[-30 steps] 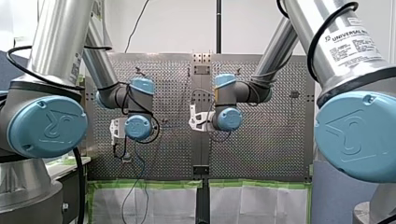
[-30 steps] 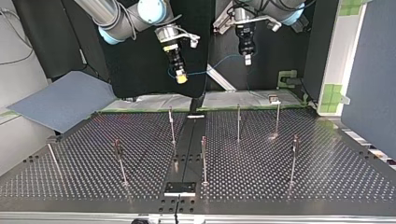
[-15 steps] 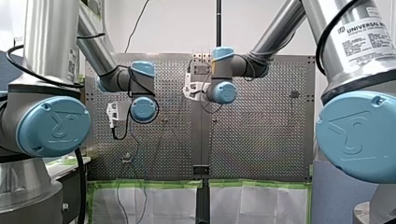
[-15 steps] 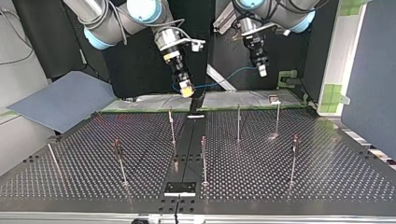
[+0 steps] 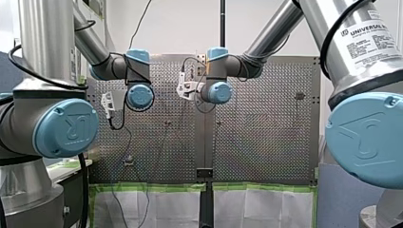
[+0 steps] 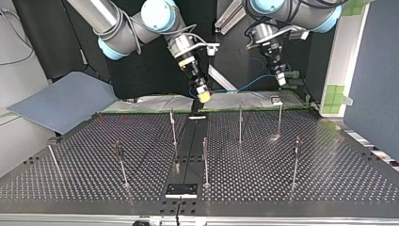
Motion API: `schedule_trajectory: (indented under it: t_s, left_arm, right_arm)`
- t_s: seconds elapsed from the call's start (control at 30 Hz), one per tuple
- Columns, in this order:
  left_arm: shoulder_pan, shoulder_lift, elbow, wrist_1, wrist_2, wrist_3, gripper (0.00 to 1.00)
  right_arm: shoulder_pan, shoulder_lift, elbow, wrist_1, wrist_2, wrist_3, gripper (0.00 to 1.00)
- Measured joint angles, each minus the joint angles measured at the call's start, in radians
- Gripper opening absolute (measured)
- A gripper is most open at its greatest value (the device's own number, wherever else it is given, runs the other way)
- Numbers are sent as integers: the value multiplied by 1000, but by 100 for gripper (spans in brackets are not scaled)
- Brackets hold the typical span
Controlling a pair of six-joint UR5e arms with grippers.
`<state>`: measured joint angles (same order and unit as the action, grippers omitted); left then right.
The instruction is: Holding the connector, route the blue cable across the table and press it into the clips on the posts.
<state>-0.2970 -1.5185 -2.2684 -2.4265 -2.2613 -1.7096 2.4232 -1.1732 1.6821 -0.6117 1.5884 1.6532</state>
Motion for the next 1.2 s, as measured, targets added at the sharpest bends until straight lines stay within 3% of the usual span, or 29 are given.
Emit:
schedule_trajectory:
  t_s: [0.2, 0.3, 0.47, 0.7, 1.0, 1.2]
  left_arm:
    - [47, 0, 16, -4, 47, -9, 0]
    - [73, 2, 33, -11, 69, -21, 0]
    - [118, 3, 59, -41, 66, -21, 0]
    - [150, 11, 77, -58, 62, -8, 0]
    - [174, 49, 124, -80, 123, -16, 0]
    - [190, 53, 167, -113, 139, -19, 0]
  right_arm:
    - [48, 24, -51, 42, 13, 5, 0]
    - [59, 26, -76, 67, 14, 8, 0]
    - [61, 26, -113, 104, 14, 21, 0]
    - [57, 26, -173, 164, 12, 32, 0]
    - [56, 29, -256, 247, 7, 34, 0]
    - [50, 33, -314, 299, -2, 63, 0]
